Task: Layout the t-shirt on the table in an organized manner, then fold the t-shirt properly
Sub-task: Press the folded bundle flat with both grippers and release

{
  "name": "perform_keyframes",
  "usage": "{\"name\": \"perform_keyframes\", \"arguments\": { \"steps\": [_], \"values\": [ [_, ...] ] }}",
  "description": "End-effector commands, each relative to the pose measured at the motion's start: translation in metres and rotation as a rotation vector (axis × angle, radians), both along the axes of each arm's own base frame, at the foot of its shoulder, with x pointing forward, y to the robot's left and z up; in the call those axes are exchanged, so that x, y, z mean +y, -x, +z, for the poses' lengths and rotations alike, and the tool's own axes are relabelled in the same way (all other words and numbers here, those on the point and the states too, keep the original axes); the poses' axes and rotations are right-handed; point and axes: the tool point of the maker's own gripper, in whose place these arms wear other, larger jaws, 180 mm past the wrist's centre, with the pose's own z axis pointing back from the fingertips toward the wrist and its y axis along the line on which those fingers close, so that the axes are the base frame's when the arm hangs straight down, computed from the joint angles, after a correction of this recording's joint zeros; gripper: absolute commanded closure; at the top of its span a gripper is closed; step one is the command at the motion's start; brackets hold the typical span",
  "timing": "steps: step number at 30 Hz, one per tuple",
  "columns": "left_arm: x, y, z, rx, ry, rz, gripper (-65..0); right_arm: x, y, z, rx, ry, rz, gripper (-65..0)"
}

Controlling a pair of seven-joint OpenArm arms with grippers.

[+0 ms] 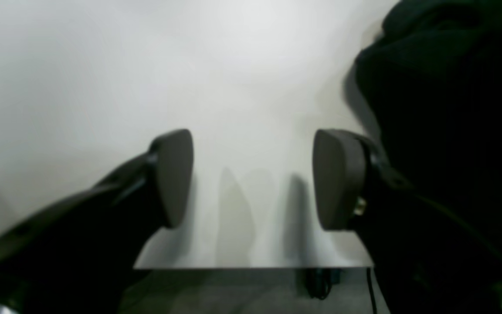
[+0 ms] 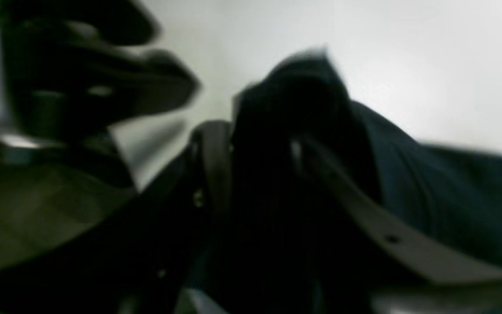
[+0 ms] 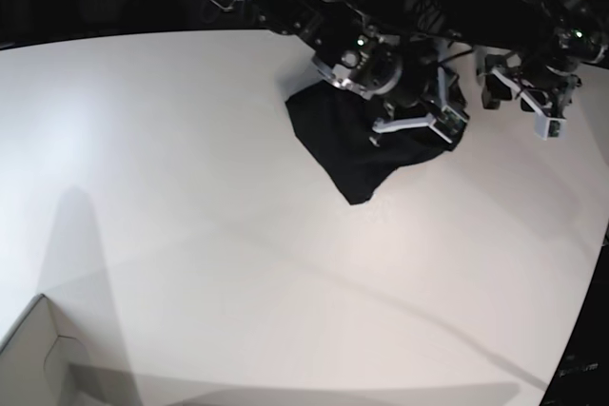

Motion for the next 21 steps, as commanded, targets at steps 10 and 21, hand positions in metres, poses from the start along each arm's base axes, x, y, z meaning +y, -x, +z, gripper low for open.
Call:
{"name": "perform_keyframes", "arguments": {
  "steps": [10,21],
  "values": [
    [0.031,0.013,0.012,-0.031,-0.034,0.084,-41.9,-0.006,-0.025,0.065,-0.103,-0.159,-0.073,-31.0],
    [0.046,0.017,0.024,-0.058,-0.064,0.132,-41.9,-0.049,-0.026,0.031,-0.051,-0.092,-0.157,-31.8]
  ]
}}
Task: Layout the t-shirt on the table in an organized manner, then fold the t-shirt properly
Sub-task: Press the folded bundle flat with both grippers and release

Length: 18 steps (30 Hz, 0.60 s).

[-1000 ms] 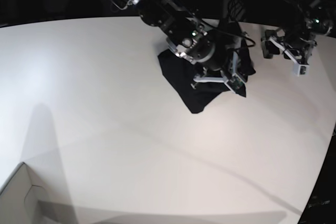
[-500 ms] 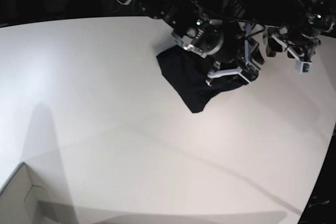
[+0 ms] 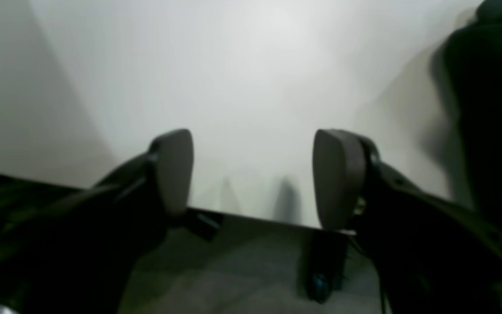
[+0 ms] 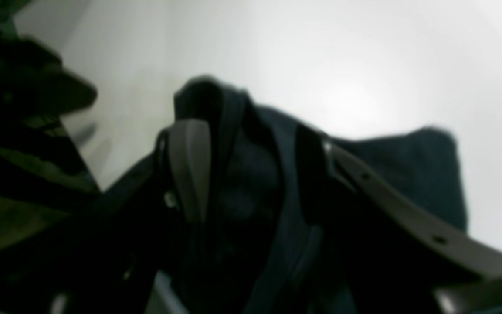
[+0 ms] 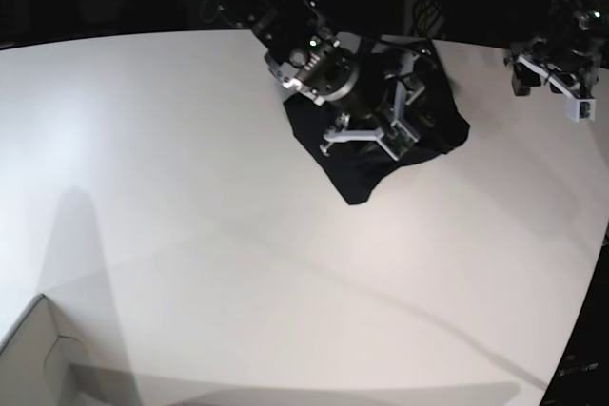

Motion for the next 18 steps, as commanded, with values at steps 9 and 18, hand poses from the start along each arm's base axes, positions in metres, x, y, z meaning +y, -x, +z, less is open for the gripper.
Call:
{"name": "perform_keyframes", "arguments": {
  "steps": [9,18],
  "values": [
    [0.002,-0.015,0.022,-0.075,-0.032,-0.013,-41.9,-0.021,0.016,0.012,-0.034,-0.029,-0.008,-31.8],
    [0.003,-0.015,0.023,-0.077,-0.035,-0.014,-41.9,-0.028,0.031,-0.007,0.012,0.002,0.003,-31.8]
  ]
}}
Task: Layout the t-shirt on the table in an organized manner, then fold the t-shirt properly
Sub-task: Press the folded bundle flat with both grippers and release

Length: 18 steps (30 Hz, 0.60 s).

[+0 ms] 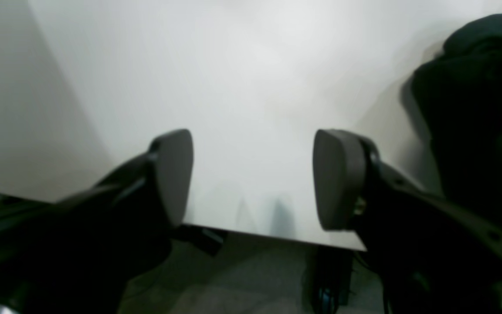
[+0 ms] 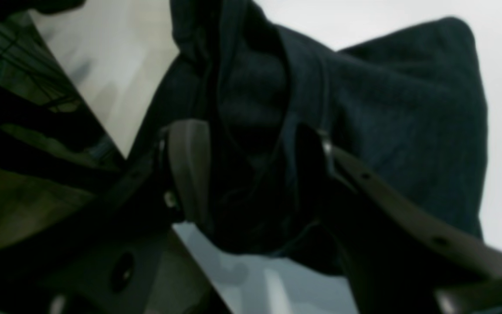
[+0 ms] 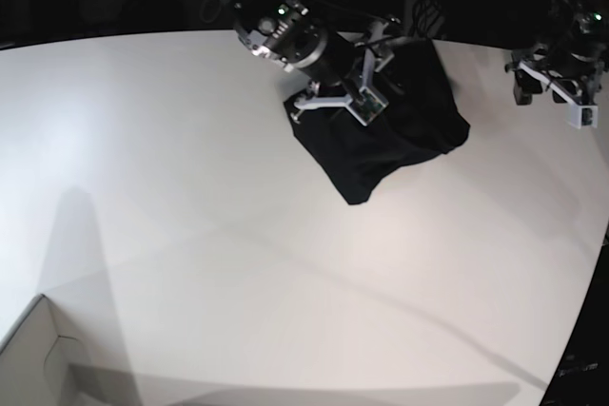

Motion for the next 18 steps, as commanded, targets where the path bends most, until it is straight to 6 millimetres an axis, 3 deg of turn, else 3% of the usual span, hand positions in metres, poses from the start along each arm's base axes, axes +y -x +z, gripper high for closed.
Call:
{"name": "perform_keyframes", "arguments": {
  "steps": [1,5,10,18],
  "values": [
    [0.005,-0.007,0.012,-0.041,-0.021,-0.004,-41.9,0.006,-0.004,0.014,-0.033,-0.044,0.0,-31.8],
    [0.006,-0.007,0.012,-0.041,-0.024,-0.005,-41.9,0.007,-0.001,0.013,-0.027,-0.043,0.003,-31.6],
    [0.007,-0.007,0.013,-0.042,-0.025,-0.002,-41.9,0.019,0.021,-0.001,0.003,-0.02,0.074,-31.8],
    [0.008,-0.005,0.012,-0.037,-0.026,0.001,-41.9,0.029,0.023,-0.009,-0.005,0.009,0.127,-31.8]
  ]
}}
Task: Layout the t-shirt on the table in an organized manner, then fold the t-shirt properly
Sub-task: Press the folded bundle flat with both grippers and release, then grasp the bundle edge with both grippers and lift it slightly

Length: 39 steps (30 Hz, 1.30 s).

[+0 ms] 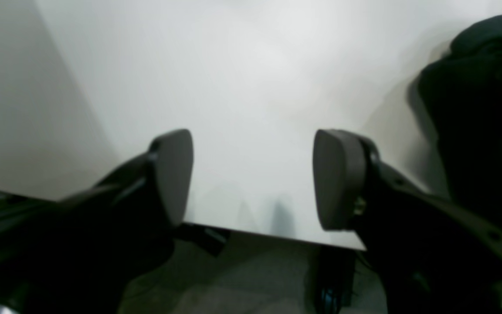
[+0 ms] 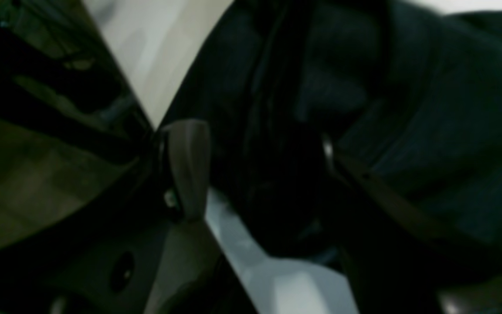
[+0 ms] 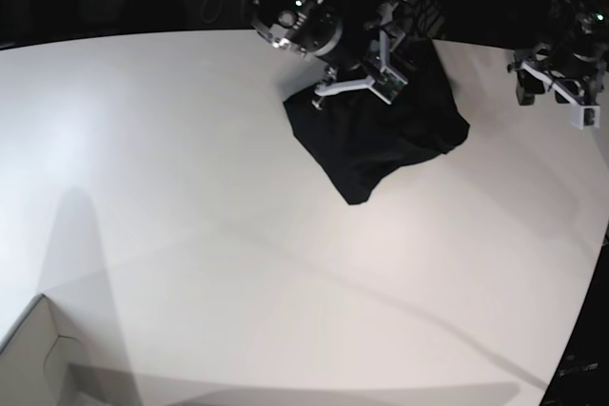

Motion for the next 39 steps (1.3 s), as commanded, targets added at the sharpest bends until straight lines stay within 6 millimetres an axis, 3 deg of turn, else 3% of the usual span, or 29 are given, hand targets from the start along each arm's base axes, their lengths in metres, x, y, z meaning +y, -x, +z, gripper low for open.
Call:
{"name": "perform_keyframes", "arguments": {
  "steps": [1,3,8,11,14,19,26,32,39],
  "values": [
    [0.005,-0.005,0.01,-0.036,-0.018,-0.001,-41.9,0.008,-0.002,0.014,-0.026,-0.044,0.007,-31.6],
    [0.006,-0.005,0.011,-0.037,-0.02,0.0,-41.9,0.01,-0.001,0.018,-0.032,-0.053,0.013,-31.5],
    [0.006,-0.005,0.011,-0.037,-0.02,0.0,-41.9,0.023,0.023,0.026,-0.044,-0.071,0.094,-31.5],
    [0.006,-0.005,0.011,-0.039,-0.02,0.0,-41.9,0.024,0.023,0.036,-0.085,-0.078,0.128,-31.5],
    [0.006,-0.005,0.011,-0.037,-0.02,0.0,-41.9,0.021,0.017,0.045,-0.107,-0.091,0.115,-31.4],
    [0.006,-0.004,0.01,-0.036,-0.02,0.0,-41.9,0.014,-0.009,0.049,-0.126,-0.092,0.053,-31.7],
    [0.006,-0.004,0.011,-0.036,-0.022,-0.001,-41.9,0.019,-0.023,0.037,-0.123,-0.059,0.055,-31.8],
    [0.006,-0.003,0.011,-0.036,-0.024,0.0,-41.9,0.032,-0.013,0.032,-0.098,-0.062,0.077,-31.9],
    [0.006,-0.004,0.013,-0.038,-0.028,-0.001,-41.9,0.062,0.029,0.029,-0.116,-0.045,0.249,-31.9]
  ]
}}
